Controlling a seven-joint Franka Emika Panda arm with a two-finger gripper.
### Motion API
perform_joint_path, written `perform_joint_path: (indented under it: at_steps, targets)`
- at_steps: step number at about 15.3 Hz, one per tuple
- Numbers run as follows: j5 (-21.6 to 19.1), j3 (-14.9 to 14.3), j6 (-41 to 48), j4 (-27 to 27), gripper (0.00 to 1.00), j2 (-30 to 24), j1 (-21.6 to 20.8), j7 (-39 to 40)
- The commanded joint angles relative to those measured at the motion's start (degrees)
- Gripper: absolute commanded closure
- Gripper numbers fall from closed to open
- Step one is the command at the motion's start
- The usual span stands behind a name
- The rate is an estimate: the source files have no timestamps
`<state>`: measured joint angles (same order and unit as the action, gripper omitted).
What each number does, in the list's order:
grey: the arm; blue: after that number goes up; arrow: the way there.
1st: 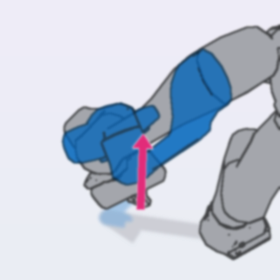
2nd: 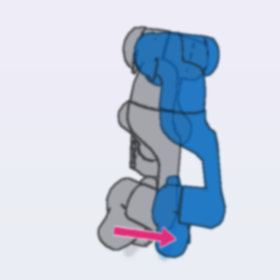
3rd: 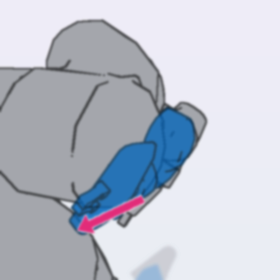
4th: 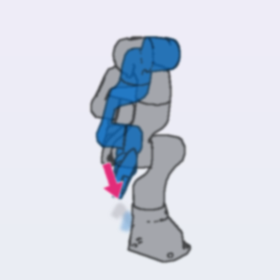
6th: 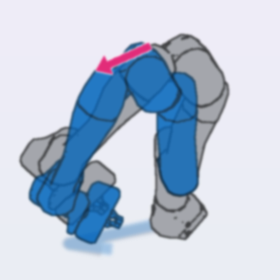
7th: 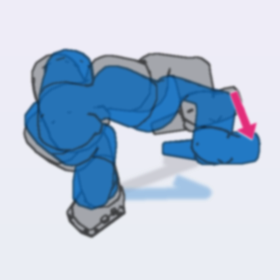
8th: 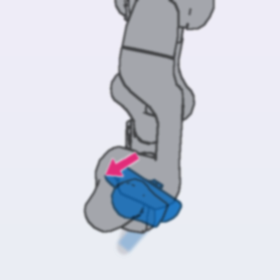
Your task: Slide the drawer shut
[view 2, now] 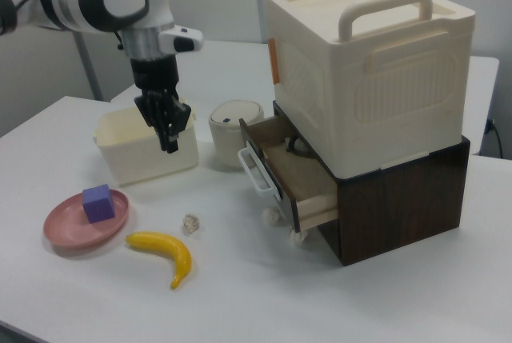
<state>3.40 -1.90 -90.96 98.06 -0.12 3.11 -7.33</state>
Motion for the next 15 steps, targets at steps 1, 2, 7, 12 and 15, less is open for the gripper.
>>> perform_joint_path:
  at_steps: [1, 2, 7, 12, 15]
  targets:
    - [0.11, -0.12, -7.37, 7.66, 1.0, -1.03, -0.12, -4.36]
    - [0.29, -0.12, -10.0, 9.15, 1.0, -1.02, -0.12, -4.97]
    - [2.84, -0.04, -18.36, 12.33, 1.0, 3.01, -0.48, -12.96]
    - [3.71, -0.12, -27.67, 12.33, 1.0, 7.23, 0.05, -23.14]
    - [5.82, -0.12, -32.42, 12.33, 1.0, 8.11, 1.36, -30.63]
